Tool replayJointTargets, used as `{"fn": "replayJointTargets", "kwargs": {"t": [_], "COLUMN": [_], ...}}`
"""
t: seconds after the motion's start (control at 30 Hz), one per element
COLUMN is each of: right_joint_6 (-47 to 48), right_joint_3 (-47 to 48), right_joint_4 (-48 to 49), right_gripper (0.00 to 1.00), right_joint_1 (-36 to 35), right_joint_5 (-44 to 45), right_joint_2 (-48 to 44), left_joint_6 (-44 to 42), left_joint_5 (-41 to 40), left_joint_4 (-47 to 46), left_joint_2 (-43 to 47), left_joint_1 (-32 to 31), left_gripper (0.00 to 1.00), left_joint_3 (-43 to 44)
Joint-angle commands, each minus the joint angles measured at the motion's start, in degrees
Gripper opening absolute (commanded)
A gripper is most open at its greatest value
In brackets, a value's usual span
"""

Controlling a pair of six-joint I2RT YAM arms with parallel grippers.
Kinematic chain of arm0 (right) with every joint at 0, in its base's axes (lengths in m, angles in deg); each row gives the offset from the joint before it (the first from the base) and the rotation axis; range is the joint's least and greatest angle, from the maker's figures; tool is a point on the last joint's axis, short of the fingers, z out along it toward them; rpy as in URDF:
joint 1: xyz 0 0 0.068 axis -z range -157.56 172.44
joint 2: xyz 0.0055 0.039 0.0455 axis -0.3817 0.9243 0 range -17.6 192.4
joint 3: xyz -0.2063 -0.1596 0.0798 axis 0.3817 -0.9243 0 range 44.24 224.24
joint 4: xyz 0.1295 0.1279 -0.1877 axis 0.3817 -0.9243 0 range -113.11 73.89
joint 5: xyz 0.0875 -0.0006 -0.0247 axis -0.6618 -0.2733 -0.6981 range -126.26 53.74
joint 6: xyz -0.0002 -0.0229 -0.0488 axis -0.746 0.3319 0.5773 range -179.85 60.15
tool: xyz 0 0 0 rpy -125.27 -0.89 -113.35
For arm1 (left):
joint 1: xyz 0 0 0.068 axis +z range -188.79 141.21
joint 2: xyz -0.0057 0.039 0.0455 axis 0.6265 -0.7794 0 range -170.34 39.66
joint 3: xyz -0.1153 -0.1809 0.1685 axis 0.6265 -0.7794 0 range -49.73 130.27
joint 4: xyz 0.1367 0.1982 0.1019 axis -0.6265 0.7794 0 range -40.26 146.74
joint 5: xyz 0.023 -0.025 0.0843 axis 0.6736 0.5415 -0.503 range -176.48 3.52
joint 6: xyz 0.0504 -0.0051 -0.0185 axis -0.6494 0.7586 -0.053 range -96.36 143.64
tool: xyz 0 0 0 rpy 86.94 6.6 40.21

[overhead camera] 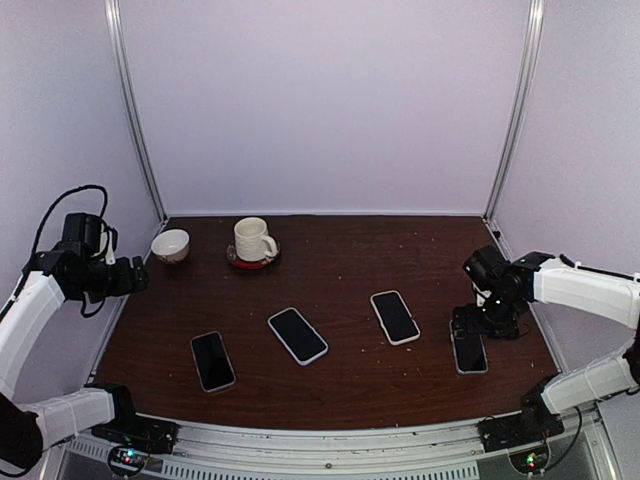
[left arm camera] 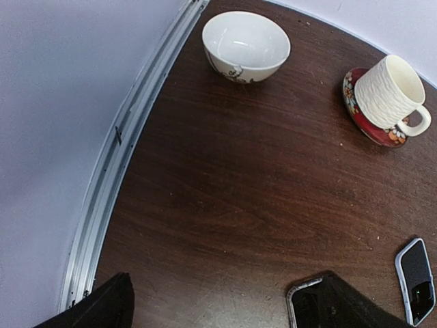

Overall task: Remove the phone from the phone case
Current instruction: Pick up the phone with the phone case at the corner of the board.

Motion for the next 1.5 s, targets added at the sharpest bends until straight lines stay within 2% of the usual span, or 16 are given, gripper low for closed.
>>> {"fn": "replayJointTargets", "kwargs": {"t": [0.0,0.23,0.57,1.0,1.2,1.33,1.47], "right_joint_6": [-2.10,-1.86,-3.04,-0.38,0.85,0.83,1.13], "right_joint_3": [-1.95,-2.41,-4.18,-4.61,-3.56,-3.89,-4.37], "right_joint_4": [2.03,4.00,4.41,3.32,3.06,4.76,6.72], "right_gripper": [1.00,1.00,1.00,1.00,0.99,0.87,0.67], "right_joint_1": [-0.25,-0.23,-0.15,2.99,3.11,3.08,2.85], "right_joint_5": [-4.56,-7.04,-7.44,-12.34,-11.50,-9.72,-8.84], "right_joint_2": [2.87,9.15,11.12,10.66,12.87,14.04,15.24], "left_joint_6": [-1.17,-1.17,-1.17,-1.09,-0.91,-1.23,-2.49], "left_joint_5": [2.37,2.45,2.57,1.69,0.86,1.72,3.58], "left_joint_4": [0.10,0.10,0.11,0.20,0.29,0.29,-0.12], "left_joint_2": [-0.74,-1.47,-2.70,-4.84,-5.18,-5.61,-6.25], "left_joint_1": [-0.45,-0.92,-1.27,-1.35,-1.36,-1.36,-1.36], "left_gripper": [0.98,0.98,0.98,0.98,0.98,0.98,0.97], "left_joint_3": [-0.72,-0.67,-0.72,-0.72,-0.61,-0.52,-0.02]}}
